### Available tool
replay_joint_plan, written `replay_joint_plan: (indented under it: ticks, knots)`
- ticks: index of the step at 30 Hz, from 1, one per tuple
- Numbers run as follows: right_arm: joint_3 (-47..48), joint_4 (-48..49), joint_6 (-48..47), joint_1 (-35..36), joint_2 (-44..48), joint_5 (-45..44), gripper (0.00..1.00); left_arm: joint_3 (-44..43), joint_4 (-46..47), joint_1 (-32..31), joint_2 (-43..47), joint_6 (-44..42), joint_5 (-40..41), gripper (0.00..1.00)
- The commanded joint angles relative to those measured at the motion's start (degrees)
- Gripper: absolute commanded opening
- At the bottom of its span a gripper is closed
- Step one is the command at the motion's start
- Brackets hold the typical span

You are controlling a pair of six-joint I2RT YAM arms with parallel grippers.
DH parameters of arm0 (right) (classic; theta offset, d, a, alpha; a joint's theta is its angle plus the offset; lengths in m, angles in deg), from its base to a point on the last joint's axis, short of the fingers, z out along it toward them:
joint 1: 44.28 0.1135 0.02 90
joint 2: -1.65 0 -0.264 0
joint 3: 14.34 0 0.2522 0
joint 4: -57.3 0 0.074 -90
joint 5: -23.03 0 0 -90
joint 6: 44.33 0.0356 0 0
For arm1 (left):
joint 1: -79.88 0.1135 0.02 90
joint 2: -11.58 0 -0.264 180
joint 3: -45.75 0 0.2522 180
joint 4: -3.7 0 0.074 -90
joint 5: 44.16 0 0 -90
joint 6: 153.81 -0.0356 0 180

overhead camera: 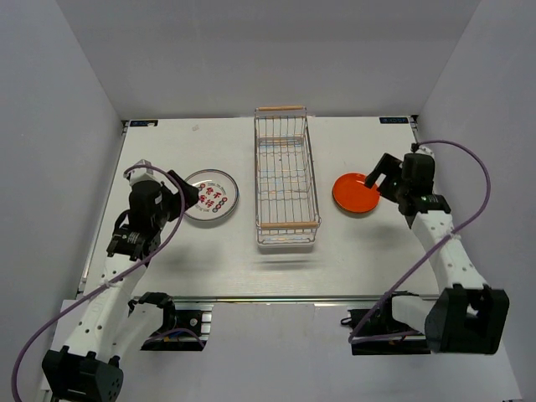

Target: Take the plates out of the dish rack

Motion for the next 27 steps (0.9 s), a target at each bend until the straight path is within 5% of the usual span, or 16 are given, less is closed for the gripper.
replay_joint_plan:
  ticks: [1, 9, 21, 27]
  knots:
    - [-1.9, -2.9, -1.1, 0.1, 8.7, 1.0, 0.89, -3.5, -4.5, -0.2, 0.9, 3.6, 0.5, 0.98]
    - [-9.7, -5.8, -2.7, 0.0, 23.7, 0.1, 0.89, 0.2, -1.7, -0.2, 6.3, -6.1, -9.4, 0.98]
    - [-18.3, -0.6, -3.0, -0.1, 28.7, 5.3, 0.89, 14.5, 1.4, -0.2, 39.1, -3.1, -3.8, 0.98]
    - [-18.8, -0.5, -3.0, 0.0, 29.8, 5.1, 0.89, 13.6, 0.2, -0.2, 38.6, -3.3, -3.0, 0.98]
